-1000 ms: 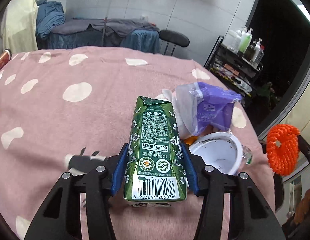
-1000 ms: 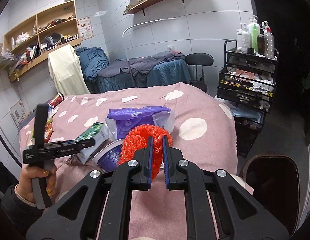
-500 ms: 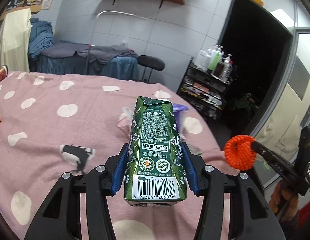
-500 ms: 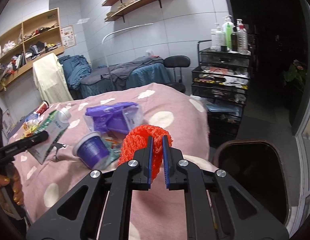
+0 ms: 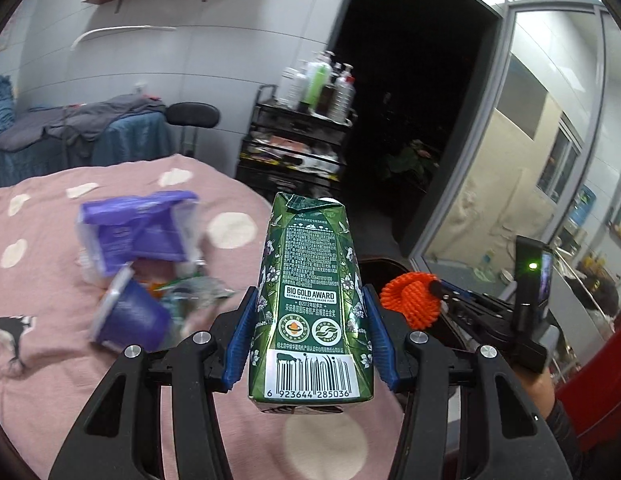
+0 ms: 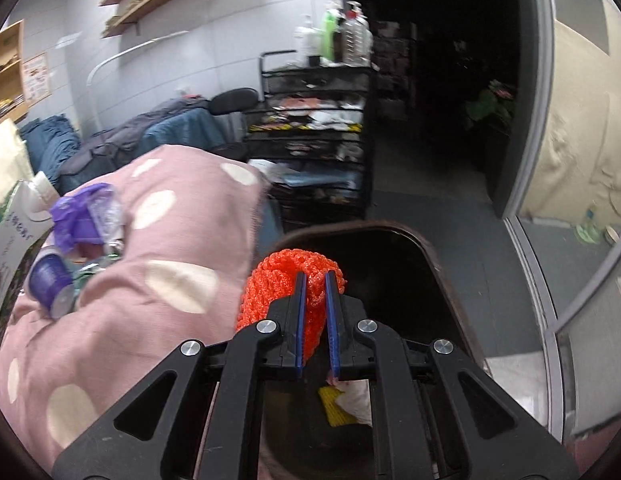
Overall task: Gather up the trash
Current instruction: 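Carry the carton and orange net to the bin and release both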
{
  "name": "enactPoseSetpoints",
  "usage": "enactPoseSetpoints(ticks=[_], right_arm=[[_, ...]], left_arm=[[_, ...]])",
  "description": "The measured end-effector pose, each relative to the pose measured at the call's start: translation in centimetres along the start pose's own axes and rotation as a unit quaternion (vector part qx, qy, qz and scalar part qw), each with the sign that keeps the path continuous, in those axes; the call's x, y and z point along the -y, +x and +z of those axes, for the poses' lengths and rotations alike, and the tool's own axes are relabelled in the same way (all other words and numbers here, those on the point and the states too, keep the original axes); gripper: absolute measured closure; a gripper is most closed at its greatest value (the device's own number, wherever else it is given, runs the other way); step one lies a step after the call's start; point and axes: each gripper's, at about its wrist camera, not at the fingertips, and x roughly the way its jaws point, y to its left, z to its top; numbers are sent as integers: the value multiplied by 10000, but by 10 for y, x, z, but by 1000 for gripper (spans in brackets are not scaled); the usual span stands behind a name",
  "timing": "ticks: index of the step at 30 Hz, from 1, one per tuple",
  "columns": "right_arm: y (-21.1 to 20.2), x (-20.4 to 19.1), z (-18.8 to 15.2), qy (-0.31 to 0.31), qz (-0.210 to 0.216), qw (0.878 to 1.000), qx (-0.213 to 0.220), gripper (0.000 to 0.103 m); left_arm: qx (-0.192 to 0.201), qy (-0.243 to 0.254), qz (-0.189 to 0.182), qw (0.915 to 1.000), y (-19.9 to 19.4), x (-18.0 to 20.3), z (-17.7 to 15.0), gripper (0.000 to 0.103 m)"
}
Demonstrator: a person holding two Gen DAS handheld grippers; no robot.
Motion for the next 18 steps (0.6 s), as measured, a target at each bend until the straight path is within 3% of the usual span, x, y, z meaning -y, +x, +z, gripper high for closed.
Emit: enactPoseSetpoints(ticks=[4, 13, 16, 18], right_arm=[[25, 24, -11, 161, -276, 9988, -373, 93], [63, 43, -34, 342, -456, 9938, -950, 92], [71, 43, -40, 337, -489, 9924, -1079, 81], [72, 43, -45, 360, -508, 9919, -1109, 58]], left_arm=[[-226, 88, -225, 9995, 24, 16, -1, 52], [-683, 42, -472, 9965, 61, 29, -6, 52], [-791, 77, -518, 9955, 68, 34, -9, 52], [-847, 91, -549, 9948, 70, 36, -11, 52]])
